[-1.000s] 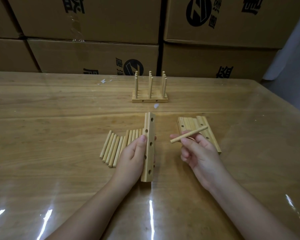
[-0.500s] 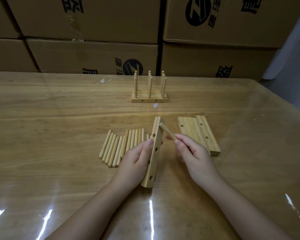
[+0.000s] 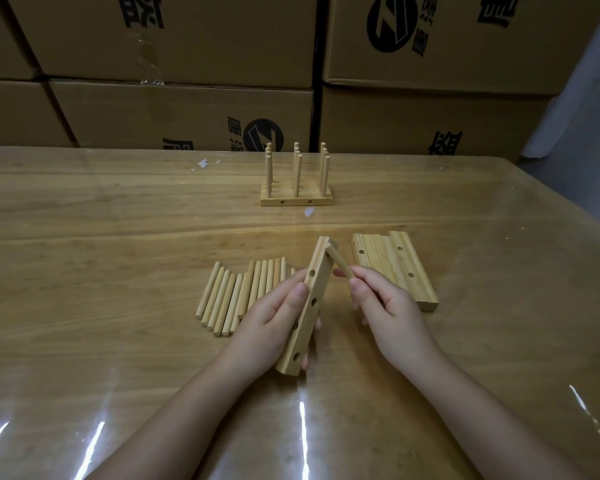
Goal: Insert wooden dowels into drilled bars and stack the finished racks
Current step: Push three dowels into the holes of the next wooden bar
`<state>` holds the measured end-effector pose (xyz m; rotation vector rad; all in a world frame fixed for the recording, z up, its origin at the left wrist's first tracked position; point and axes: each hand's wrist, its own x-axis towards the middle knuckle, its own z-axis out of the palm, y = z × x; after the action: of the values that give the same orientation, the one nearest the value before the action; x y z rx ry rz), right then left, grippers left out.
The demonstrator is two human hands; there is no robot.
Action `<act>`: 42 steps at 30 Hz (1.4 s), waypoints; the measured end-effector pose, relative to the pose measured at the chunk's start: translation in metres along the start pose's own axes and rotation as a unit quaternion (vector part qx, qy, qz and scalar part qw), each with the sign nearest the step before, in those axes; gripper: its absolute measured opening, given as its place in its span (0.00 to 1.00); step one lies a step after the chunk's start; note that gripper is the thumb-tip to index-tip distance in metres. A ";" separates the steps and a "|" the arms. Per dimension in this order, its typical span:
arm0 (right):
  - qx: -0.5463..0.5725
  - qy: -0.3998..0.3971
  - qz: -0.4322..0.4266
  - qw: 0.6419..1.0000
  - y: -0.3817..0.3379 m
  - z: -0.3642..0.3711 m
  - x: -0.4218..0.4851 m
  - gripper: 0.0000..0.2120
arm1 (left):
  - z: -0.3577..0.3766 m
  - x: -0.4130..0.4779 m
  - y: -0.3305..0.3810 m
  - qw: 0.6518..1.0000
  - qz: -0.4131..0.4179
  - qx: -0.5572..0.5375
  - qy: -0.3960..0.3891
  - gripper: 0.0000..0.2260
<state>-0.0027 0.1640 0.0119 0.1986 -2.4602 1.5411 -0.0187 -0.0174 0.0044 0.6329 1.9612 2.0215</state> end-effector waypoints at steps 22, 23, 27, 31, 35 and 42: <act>-0.212 0.065 -0.087 0.971 0.005 -0.005 0.000 0.14 | -0.002 0.002 -0.007 0.997 -0.015 0.075 -0.014 0.25; -0.225 0.073 -0.096 0.967 0.004 -0.006 0.000 0.14 | -0.001 0.002 -0.007 0.995 -0.014 0.094 -0.002 0.25; -0.294 0.094 -0.126 0.943 0.000 -0.009 -0.002 0.13 | 0.006 0.001 0.000 0.986 -0.011 0.159 0.050 0.27; -0.346 0.108 -0.140 0.921 -0.006 -0.011 -0.004 0.12 | 0.009 0.001 0.001 0.979 0.005 0.194 0.068 0.31; -0.378 0.116 -0.137 0.908 -0.007 -0.012 -0.004 0.11 | 0.006 0.001 -0.008 0.975 0.035 0.205 0.074 0.32; -0.385 0.125 -0.142 0.903 -0.005 -0.011 -0.005 0.11 | 0.006 0.001 -0.009 0.964 0.052 0.251 0.069 0.30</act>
<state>0.0045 0.1715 0.0193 0.1849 -2.4751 0.3794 -0.0181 -0.0107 -0.0047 0.7265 2.6050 1.6552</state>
